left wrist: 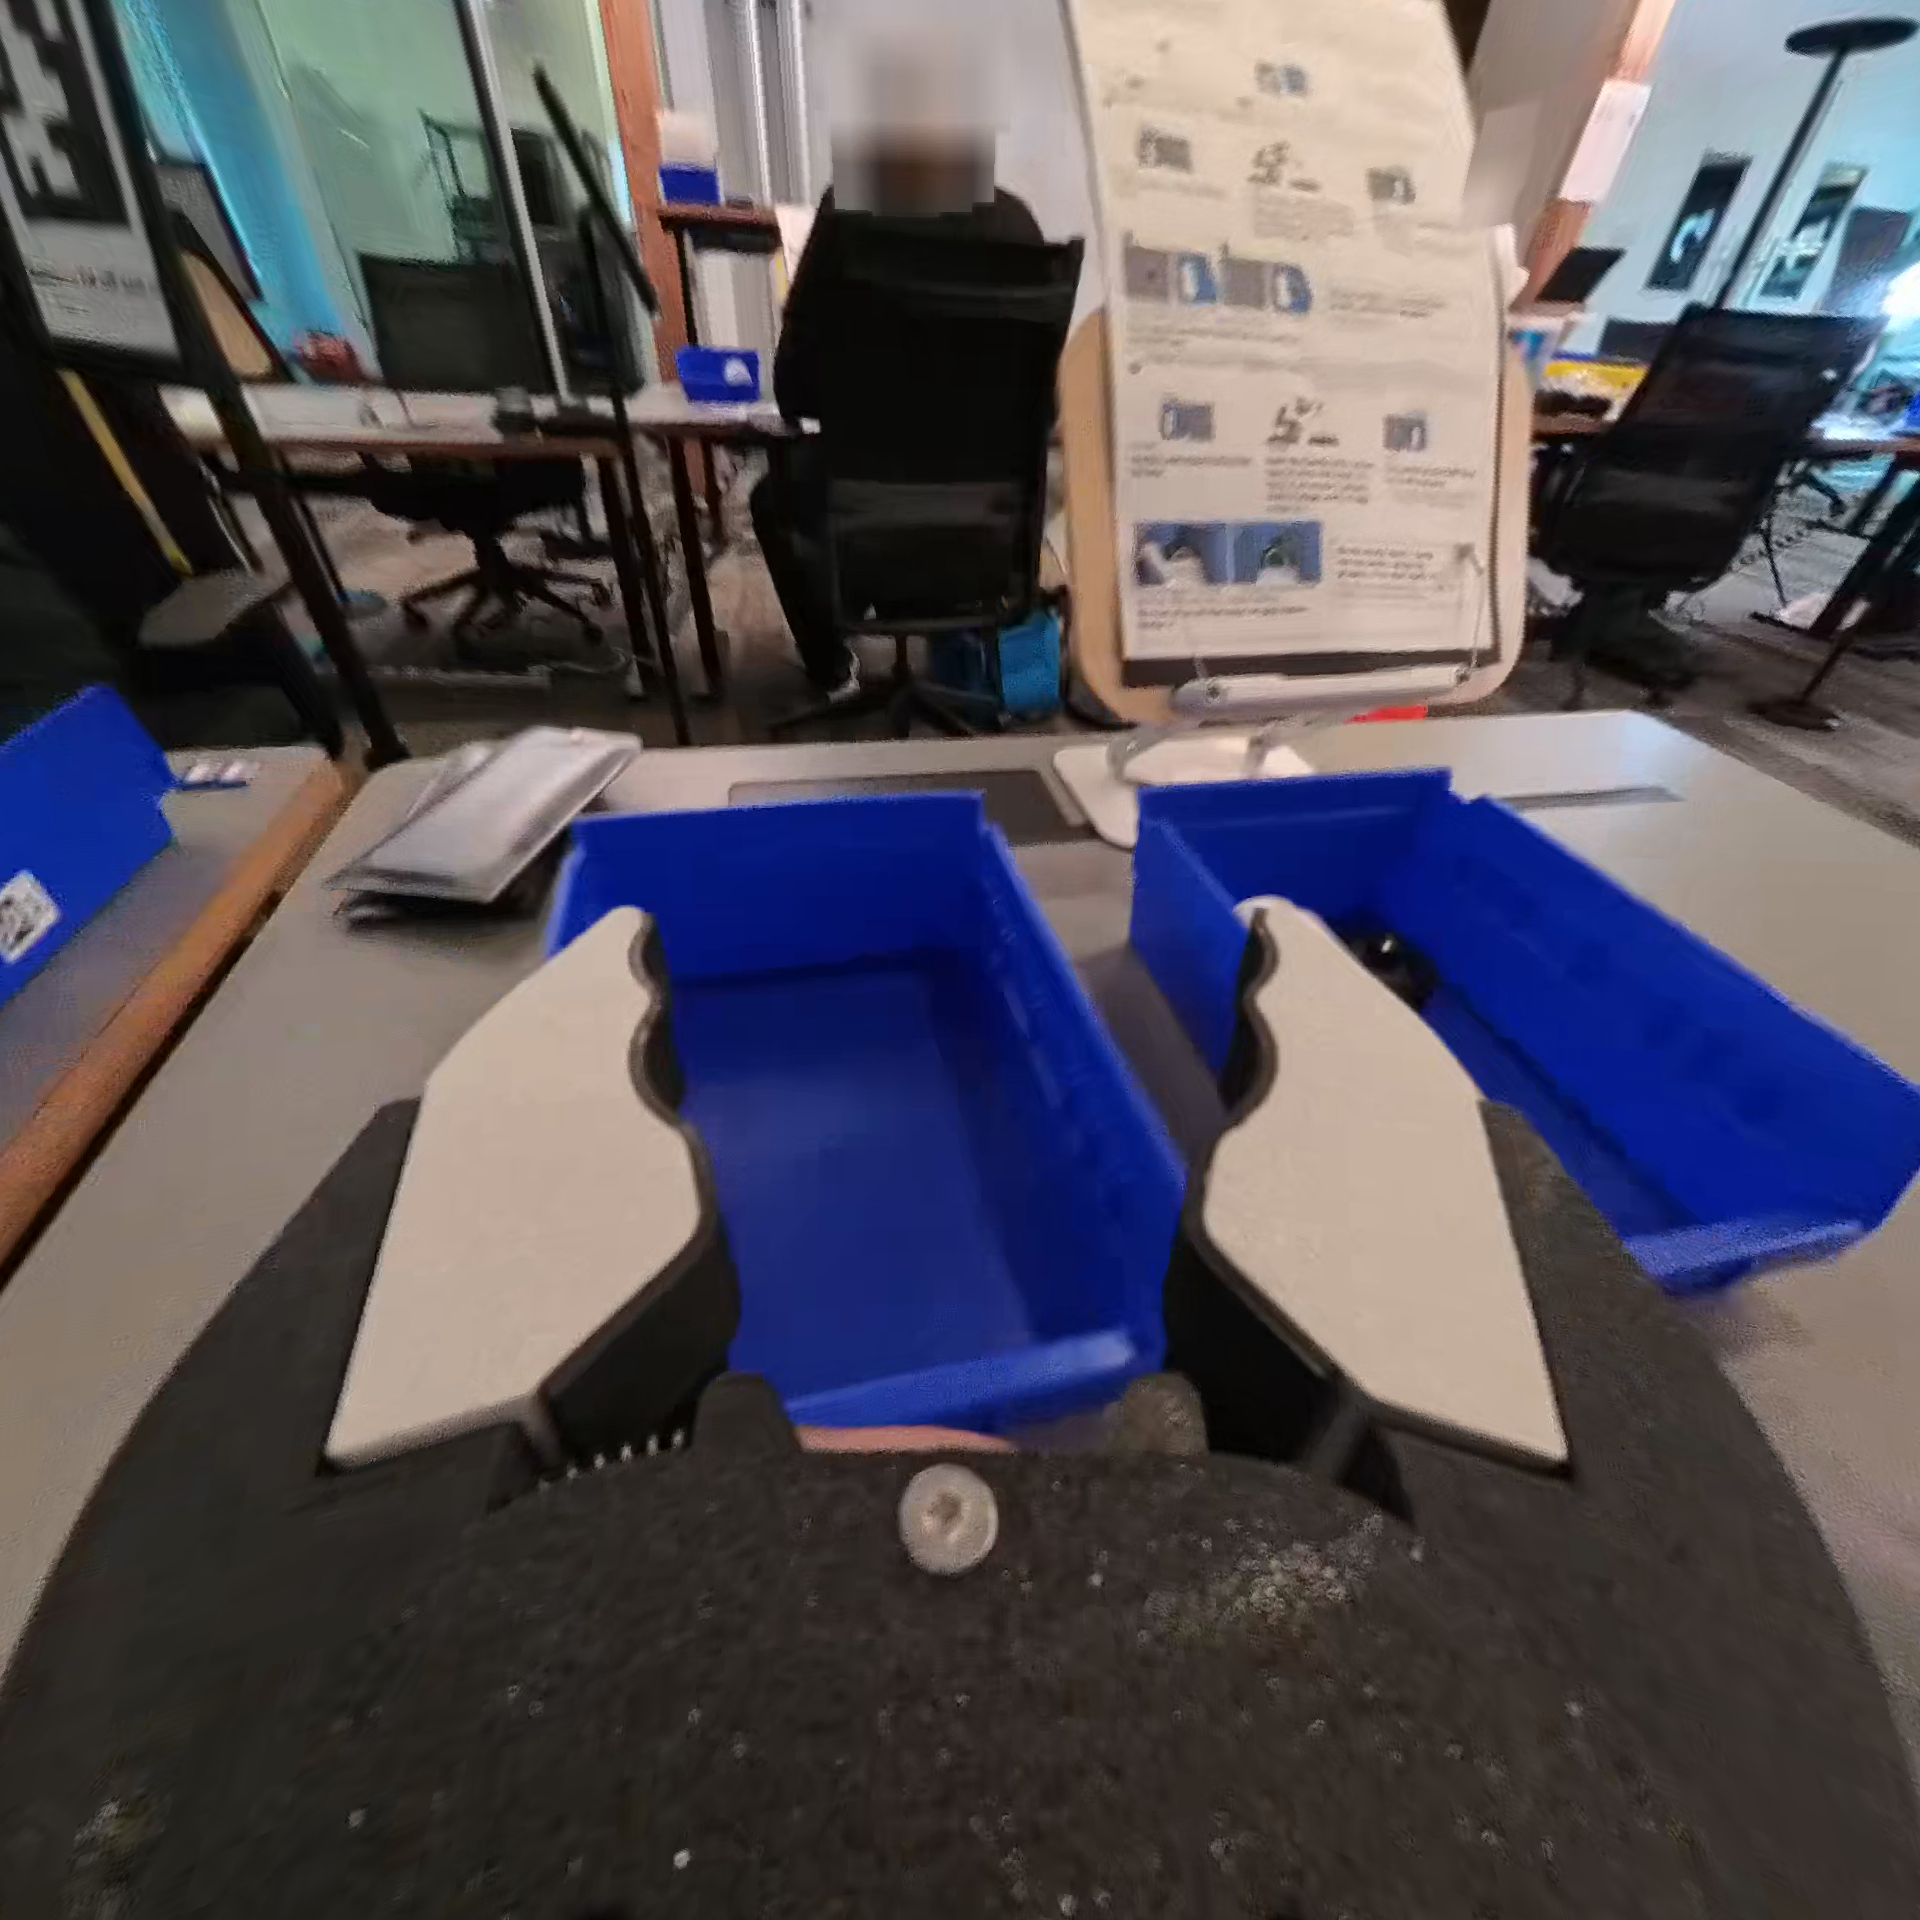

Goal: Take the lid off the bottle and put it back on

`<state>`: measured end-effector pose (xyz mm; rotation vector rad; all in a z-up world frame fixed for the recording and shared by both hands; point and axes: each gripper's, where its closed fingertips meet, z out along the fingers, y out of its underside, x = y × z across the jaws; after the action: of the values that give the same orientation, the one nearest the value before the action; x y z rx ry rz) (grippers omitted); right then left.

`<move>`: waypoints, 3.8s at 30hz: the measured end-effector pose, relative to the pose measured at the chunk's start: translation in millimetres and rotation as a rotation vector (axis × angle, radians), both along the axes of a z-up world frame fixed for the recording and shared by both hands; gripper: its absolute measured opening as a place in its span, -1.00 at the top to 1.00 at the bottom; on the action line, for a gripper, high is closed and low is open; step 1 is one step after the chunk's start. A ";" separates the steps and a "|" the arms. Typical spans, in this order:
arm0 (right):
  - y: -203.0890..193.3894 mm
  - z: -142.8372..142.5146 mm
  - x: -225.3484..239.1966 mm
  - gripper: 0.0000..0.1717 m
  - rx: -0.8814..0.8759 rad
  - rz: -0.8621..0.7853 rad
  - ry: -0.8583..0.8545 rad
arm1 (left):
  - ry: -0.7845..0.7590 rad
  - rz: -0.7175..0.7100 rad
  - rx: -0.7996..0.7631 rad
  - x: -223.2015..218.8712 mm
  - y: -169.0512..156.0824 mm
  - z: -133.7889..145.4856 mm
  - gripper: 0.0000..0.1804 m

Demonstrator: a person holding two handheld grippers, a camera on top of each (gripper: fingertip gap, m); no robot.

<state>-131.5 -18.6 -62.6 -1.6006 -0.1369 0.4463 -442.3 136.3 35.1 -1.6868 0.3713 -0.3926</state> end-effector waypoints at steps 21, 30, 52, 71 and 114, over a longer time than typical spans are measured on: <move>94.1 -65.6 -232.8 0.10 -0.308 0.179 -0.308 | -0.028 0.275 -0.429 -110.5 -25.8 -165.6 0.93; 81.0 -46.5 -260.5 0.94 -0.322 0.127 -0.280 | -0.028 0.514 -0.364 -129.9 -125.1 -151.3 0.94; 15.1 81.1 310.6 0.94 -0.305 -0.621 -0.329 | 0.120 -0.163 -0.211 458.5 -76.7 -50.9 0.94; -0.4 -33.9 435.9 0.66 -0.279 -0.555 -0.193 | 0.180 -0.455 -0.296 551.2 -121.3 -134.6 0.43; 145.2 -27.2 -155.0 0.93 -0.305 -0.239 -0.252 | 0.081 0.175 -0.224 -36.3 31.3 -117.2 0.95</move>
<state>-286.4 126.5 -89.8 -1.9432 -0.0678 0.0791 -478.6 167.6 -82.1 -1.9417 0.2421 -0.2435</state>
